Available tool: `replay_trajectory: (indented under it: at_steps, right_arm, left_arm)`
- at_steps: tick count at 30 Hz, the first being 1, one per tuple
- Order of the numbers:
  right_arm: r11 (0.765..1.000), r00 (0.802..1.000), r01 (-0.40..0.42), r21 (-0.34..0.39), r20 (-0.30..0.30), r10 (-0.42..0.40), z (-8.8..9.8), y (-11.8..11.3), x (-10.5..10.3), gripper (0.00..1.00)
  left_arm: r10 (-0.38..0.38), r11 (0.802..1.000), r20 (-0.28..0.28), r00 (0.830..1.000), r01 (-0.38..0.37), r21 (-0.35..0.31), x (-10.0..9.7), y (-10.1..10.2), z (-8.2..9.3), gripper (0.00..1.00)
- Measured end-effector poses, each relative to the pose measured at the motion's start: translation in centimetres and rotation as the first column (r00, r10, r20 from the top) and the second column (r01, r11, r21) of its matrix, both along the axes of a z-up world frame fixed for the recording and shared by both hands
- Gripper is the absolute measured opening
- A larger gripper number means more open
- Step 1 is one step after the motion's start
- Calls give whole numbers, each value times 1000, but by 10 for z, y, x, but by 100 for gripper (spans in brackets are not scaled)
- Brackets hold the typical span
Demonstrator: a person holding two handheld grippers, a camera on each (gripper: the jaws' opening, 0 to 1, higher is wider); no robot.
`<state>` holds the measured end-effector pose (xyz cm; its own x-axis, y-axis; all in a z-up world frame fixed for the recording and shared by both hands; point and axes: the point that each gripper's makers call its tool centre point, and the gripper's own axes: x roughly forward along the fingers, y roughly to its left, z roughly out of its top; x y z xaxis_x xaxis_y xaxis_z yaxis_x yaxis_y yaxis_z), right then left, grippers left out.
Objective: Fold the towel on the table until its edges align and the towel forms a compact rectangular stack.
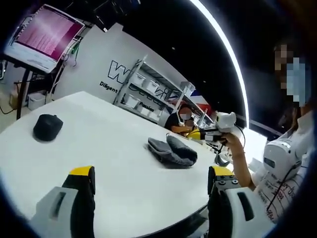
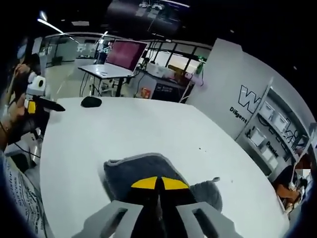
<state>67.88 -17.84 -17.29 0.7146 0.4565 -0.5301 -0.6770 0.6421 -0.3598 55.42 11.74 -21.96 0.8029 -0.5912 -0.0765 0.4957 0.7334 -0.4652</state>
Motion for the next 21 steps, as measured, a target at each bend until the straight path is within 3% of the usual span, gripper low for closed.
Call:
replay_trajectory:
  at_steps: [13, 21]
  right_arm:
    - [994, 995, 97, 48, -20, -96, -5, -44, -22, 29]
    - [980, 981, 188, 72, -55, -184, -18, -79, -37, 52]
  left_arm:
    - [-60, 998, 1, 998, 60, 27, 9, -24, 5, 99]
    - [-104, 994, -3, 995, 104, 38, 15, -40, 7, 99]
